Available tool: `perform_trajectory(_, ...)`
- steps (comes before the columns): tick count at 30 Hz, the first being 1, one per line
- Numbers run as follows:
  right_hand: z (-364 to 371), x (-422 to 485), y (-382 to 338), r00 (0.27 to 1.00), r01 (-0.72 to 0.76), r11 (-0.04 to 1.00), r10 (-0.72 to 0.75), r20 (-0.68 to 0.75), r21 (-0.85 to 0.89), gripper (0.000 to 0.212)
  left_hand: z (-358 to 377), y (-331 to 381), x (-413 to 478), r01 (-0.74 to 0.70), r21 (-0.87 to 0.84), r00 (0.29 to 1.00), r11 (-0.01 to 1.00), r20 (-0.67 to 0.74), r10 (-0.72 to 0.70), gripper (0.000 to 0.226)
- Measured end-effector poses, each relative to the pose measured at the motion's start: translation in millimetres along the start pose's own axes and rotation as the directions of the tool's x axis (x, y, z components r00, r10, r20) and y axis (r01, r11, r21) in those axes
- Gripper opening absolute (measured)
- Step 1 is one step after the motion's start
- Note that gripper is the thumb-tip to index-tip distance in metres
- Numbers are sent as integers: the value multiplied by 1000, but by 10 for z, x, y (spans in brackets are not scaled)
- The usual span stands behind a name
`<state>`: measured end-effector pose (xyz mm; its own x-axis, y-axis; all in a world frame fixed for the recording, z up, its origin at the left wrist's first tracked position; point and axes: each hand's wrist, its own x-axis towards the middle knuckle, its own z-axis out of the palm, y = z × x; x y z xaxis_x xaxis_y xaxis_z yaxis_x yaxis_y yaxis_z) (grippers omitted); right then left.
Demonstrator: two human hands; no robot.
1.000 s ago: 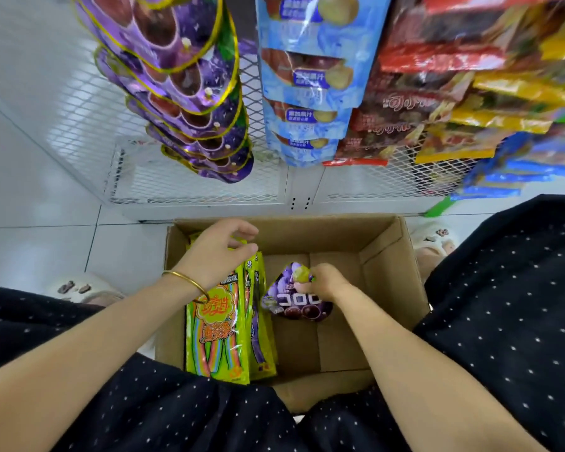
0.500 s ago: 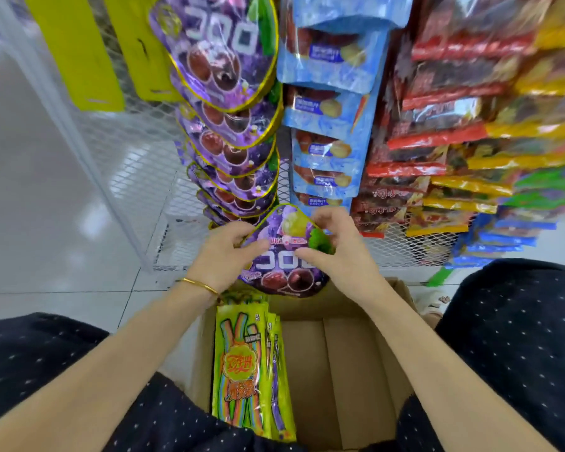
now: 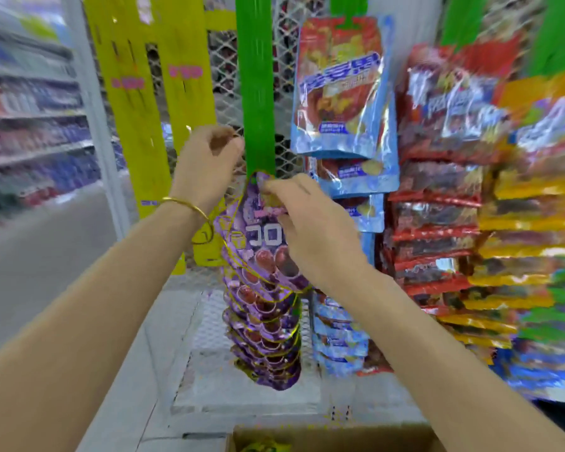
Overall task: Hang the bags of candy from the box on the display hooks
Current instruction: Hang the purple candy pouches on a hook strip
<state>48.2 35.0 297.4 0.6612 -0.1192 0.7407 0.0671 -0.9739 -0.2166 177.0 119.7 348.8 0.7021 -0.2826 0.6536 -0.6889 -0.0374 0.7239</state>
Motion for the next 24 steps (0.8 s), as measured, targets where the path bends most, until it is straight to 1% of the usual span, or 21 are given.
perform_trajectory(1, 14, 112, 0, 1000, -10, 1000, 10, 3, 5, 49, 18, 25, 115, 19, -9, 1000, 1000, 9, -19, 21)
perform_trajectory(4, 53, 353, -2, 998, -59, 997, 59, -17, 50, 56, 53, 28, 373, 106, -25, 993, 994, 54, -104, 37)
perform_trajectory(6, 88, 444, -6, 994, -100, 994, 102, -37, 45, 63, 82, 42, 455, 122, -62, 991, 991, 68, -117, 28)
perform_trajectory(8, 136, 495, -35, 988, -126, 990, 131, -80, 60, 67, 95, 44, 491, 121, -44, 990, 992, 77, -117, 22)
perform_trajectory(11, 232, 578, -60, 979, -150, 986, 159, -127, 76, 67, 84, 47, 507, 92, 5, 992, 996, 90, -92, 29)
perform_trajectory(14, 284, 630, -57, 977, -175, 982, 182, -113, 68, 71, 91, 63, 523, 59, 48, 993, 997, 99, -63, 35)
perform_trajectory(17, 284, 655, -40, 975, -193, 979, 199, -95, 68, 71, 116, 44, 545, 20, 102, 993, 995, 114, -32, 30)
perform_trajectory(21, 275, 660, -26, 974, -208, 975, 213, -72, 73, 69, 144, 21, 559, 38, 83, 994, 996, 94, -45, 28)
perform_trajectory(24, 277, 660, -15, 972, -221, 974, 224, -70, 47, 68, 169, 18, 553, 58, 27, 992, 998, 112, -60, 20)
